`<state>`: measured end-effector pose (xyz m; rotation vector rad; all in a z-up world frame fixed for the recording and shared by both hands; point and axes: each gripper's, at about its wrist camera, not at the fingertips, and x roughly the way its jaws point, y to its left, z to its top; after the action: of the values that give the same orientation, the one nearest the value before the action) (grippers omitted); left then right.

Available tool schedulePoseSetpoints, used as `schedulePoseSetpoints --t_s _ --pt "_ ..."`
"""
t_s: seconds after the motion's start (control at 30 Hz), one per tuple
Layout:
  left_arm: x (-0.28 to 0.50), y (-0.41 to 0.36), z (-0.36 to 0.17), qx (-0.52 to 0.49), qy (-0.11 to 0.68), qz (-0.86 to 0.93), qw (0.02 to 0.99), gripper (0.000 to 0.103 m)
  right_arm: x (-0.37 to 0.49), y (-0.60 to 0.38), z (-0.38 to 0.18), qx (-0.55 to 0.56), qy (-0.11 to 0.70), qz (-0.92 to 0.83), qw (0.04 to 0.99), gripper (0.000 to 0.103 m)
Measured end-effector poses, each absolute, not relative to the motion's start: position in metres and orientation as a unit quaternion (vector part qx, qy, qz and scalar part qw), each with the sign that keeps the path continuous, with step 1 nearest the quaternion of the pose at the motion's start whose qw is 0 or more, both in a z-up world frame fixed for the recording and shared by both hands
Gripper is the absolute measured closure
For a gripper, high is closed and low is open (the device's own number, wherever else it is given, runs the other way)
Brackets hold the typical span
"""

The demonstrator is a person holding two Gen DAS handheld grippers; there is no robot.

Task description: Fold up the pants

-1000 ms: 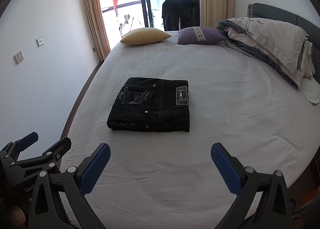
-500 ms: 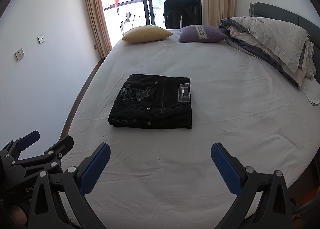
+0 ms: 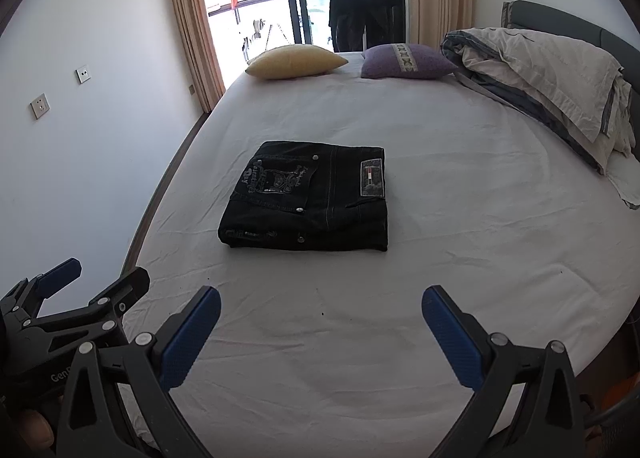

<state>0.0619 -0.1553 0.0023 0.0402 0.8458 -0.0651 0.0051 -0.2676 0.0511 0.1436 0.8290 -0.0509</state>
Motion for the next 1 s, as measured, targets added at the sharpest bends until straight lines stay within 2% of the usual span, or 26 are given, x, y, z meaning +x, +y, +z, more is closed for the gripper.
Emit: schedulePoseSetpoints --t_s 1.0 --pt "0.0624 -0.1547 0.0005 0.019 0.413 -0.032 0.91 0.0 0.0056 -0.2668 0.0449 0.071 0.41 -0.021 0.909 0.0"
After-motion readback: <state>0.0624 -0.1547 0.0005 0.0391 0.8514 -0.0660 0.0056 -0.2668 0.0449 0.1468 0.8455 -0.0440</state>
